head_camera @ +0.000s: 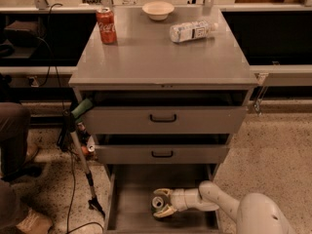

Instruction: Pick green can from bottom drawer and place on counter

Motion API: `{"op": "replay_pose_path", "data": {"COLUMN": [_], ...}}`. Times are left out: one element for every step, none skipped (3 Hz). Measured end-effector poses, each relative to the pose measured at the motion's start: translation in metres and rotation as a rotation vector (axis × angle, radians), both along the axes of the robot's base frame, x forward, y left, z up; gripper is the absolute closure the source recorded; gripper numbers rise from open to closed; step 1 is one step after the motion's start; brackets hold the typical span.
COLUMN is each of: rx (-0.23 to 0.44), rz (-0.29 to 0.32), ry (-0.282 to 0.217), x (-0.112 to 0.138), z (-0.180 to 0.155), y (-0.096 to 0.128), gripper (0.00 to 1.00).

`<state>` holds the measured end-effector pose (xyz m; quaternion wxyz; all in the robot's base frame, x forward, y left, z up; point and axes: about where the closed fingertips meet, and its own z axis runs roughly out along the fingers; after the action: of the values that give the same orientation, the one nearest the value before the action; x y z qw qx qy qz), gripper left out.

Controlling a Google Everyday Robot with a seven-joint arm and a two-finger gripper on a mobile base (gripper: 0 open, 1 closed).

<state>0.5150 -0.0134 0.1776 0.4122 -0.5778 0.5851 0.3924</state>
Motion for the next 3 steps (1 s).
{"op": "replay_pose_path", "data": {"rx": [0.006, 0.009, 0.043], "rz": [-0.004, -0.026, -0.013], "ry": [0.000, 0.014, 0.043], "x": [0.001, -0.001, -0.010], "z": [-0.001, -0.004, 0.025], "y": [-0.002, -0.012, -0.048], "gripper": [0.57, 0.79, 1.00]}}
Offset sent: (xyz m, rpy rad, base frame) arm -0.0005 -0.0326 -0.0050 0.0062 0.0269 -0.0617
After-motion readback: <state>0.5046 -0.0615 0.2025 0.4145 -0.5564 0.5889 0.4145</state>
